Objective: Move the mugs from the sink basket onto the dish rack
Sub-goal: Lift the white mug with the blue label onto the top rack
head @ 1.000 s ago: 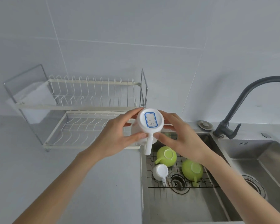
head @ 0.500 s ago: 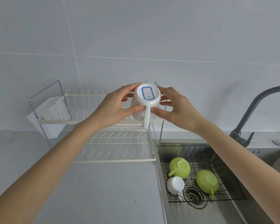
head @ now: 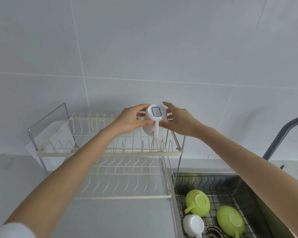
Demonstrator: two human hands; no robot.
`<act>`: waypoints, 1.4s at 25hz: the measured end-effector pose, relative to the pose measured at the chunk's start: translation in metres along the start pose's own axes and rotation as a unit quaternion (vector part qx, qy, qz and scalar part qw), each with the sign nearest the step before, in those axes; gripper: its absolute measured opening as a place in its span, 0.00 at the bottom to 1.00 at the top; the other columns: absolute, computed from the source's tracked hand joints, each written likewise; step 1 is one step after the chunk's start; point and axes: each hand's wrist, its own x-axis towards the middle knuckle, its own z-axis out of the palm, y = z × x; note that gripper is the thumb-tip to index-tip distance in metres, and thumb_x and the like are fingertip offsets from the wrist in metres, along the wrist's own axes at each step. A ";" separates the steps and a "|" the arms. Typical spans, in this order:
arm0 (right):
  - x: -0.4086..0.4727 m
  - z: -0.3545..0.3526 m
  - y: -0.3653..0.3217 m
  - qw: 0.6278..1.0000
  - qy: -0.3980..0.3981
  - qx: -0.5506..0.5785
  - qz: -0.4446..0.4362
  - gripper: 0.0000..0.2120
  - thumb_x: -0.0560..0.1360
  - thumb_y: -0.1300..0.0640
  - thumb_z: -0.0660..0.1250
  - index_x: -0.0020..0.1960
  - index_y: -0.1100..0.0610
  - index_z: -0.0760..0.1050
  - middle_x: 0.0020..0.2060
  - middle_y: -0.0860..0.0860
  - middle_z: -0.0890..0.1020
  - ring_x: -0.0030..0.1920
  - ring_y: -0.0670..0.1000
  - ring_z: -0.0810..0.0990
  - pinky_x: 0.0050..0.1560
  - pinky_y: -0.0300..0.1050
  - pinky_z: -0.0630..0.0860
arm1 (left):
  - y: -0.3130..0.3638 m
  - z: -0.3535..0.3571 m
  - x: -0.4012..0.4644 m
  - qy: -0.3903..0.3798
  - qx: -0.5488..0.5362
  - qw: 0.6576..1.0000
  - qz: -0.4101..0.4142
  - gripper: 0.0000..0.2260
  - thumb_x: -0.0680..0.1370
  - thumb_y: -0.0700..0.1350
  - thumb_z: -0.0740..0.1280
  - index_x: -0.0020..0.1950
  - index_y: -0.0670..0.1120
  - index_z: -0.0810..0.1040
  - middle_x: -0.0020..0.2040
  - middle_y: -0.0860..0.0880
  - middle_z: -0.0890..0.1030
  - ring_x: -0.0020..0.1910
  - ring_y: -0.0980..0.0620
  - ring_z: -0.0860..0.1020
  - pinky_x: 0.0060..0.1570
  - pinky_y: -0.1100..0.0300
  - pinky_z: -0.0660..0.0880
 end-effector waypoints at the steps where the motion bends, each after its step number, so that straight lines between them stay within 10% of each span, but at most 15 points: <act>1: 0.009 0.001 0.003 0.999 -0.028 -0.043 -0.002 0.32 0.74 0.54 0.67 0.72 0.59 0.57 0.63 0.58 0.75 0.60 0.56 0.76 0.62 0.43 0.68 | -0.008 0.003 0.006 -0.006 -0.005 1.000 -0.012 0.24 0.70 0.42 0.72 0.65 0.46 0.71 0.62 0.47 0.78 0.58 0.50 0.77 0.54 0.63 0.69; 6: 0.040 0.012 0.017 0.979 -0.125 -0.156 0.030 0.29 0.72 0.49 0.68 0.67 0.60 0.63 0.59 0.61 0.77 0.58 0.60 0.76 0.60 0.55 0.74 | -0.039 0.018 0.024 -0.060 -0.031 0.996 -0.064 0.22 0.70 0.40 0.73 0.62 0.43 0.73 0.58 0.46 0.78 0.56 0.50 0.77 0.55 0.62 0.71; 19: 0.045 0.029 0.020 0.926 -0.139 -0.351 -0.002 0.22 0.73 0.43 0.63 0.58 0.58 0.71 0.52 0.56 0.80 0.42 0.55 0.71 0.43 0.45 0.65 | -0.060 0.031 0.021 -0.089 -0.021 0.991 -0.102 0.23 0.70 0.43 0.72 0.64 0.47 0.72 0.61 0.48 0.77 0.55 0.52 0.76 0.56 0.62 0.70; 35: 0.049 0.036 0.028 0.904 -0.126 -0.407 -0.029 0.21 0.75 0.49 0.61 0.65 0.58 0.66 0.57 0.57 0.78 0.56 0.60 0.78 0.46 0.48 0.69 | -0.061 0.031 0.023 -0.118 -0.007 0.984 -0.136 0.28 0.72 0.46 0.70 0.70 0.48 0.64 0.67 0.49 0.73 0.60 0.50 0.74 0.58 0.60 0.68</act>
